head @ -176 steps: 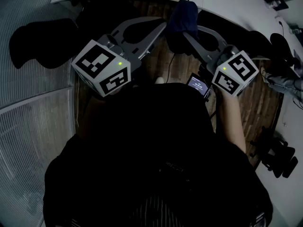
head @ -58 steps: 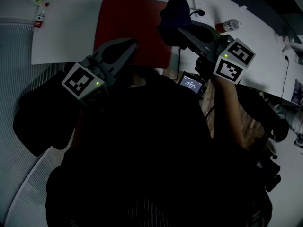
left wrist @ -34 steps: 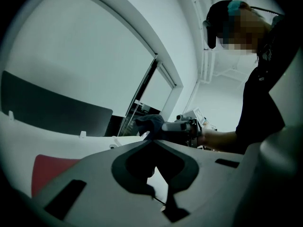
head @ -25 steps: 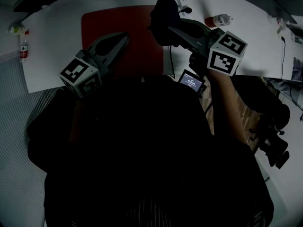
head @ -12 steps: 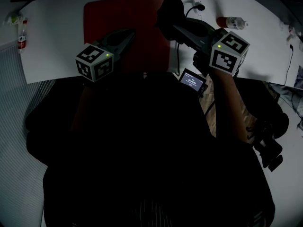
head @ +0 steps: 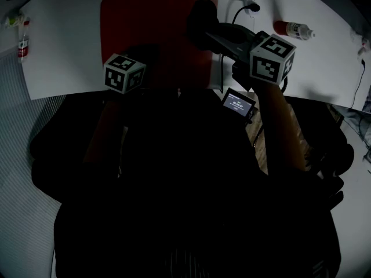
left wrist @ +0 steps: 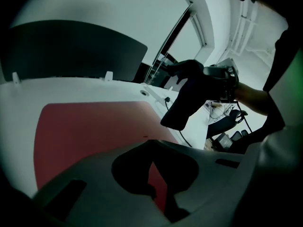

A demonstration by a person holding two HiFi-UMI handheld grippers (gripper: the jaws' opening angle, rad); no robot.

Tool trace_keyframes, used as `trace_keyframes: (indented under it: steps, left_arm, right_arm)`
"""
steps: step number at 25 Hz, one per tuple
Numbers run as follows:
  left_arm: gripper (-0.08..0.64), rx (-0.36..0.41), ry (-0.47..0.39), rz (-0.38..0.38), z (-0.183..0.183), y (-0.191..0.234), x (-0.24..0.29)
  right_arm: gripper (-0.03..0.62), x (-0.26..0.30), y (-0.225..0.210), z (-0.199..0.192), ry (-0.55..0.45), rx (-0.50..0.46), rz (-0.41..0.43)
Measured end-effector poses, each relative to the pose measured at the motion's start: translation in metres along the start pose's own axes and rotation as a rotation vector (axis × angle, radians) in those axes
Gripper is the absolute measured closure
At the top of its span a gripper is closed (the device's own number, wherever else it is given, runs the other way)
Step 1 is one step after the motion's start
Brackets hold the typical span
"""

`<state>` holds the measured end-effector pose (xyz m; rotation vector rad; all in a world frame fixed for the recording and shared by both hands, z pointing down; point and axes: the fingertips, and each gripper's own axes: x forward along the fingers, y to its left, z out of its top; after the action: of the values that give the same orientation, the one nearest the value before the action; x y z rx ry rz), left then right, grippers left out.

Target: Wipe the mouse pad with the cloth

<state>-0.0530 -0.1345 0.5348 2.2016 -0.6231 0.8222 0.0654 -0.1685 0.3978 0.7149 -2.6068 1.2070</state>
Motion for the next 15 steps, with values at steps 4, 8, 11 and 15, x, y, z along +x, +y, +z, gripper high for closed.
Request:
trace_keyframes:
  steps: [4, 8, 11, 15]
  left_arm:
    - [0.554, 0.01, 0.13, 0.07, -0.036, 0.026, 0.019]
    - [0.554, 0.037, 0.229, 0.142, -0.057, 0.049, 0.029]
    - [0.554, 0.026, 0.297, 0.182, -0.071, 0.068, 0.036]
    - [0.554, -0.01, 0.307, 0.183, -0.078, 0.072, 0.037]
  right_arm:
    - [0.549, 0.006, -0.011, -0.013, 0.027, 0.009, -0.013]
    - [0.549, 0.01, -0.021, -0.027, 0.058, 0.022, -0.025]
    - [0.549, 0.014, -0.027, -0.032, 0.074, 0.032, -0.03]
    - [0.549, 0.021, -0.034, -0.043, 0.109, 0.042, -0.037]
